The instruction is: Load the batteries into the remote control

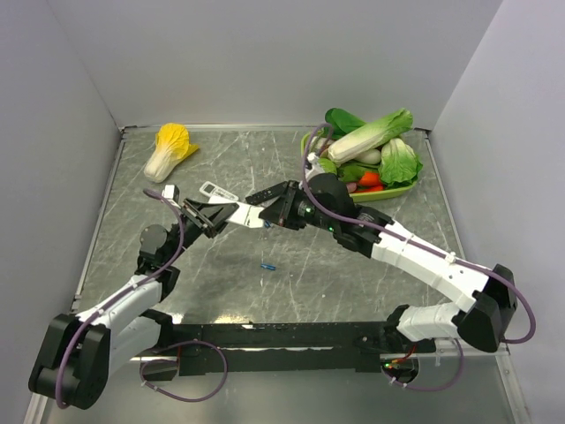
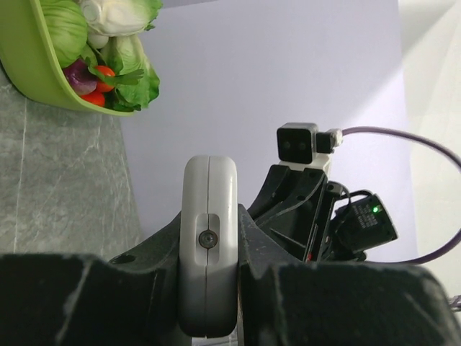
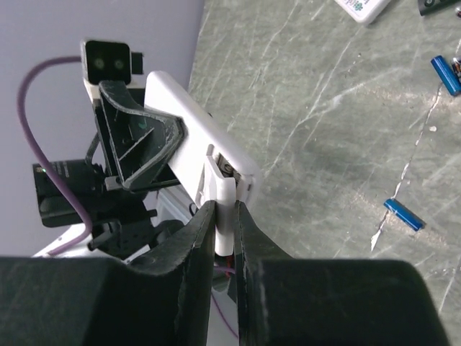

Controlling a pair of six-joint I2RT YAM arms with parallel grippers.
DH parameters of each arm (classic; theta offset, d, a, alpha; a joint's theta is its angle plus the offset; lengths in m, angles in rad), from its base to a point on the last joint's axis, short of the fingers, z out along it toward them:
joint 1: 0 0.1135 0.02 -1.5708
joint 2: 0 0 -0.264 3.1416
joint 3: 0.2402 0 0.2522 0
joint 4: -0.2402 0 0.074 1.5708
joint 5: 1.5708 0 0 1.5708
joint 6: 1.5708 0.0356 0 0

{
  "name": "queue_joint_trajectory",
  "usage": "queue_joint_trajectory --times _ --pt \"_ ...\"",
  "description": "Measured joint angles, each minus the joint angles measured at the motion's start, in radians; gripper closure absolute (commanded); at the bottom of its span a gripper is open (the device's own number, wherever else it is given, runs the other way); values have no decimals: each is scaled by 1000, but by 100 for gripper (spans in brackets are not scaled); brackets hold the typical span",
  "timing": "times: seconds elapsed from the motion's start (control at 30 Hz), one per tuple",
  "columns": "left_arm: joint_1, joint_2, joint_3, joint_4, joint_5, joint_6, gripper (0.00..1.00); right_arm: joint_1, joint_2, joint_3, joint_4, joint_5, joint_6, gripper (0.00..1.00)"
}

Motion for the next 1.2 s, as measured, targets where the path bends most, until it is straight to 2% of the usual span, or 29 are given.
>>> queue_joint_trajectory --times 0.2,0.43,0.93,1.2 --pt "-33 -21 -29 20 -73 -19 92 0 -100 -144 121 60 82 100" --pt "-50 -40 -29 50 -136 -31 92 -1 -118 -166 204 85 103 100" --pt "-79 -51 -35 69 -174 -45 92 -4 -149 -266 399 93 97 100" --pt "-94 -51 -35 69 -188 -65 90 -4 -148 -269 418 93 89 100"
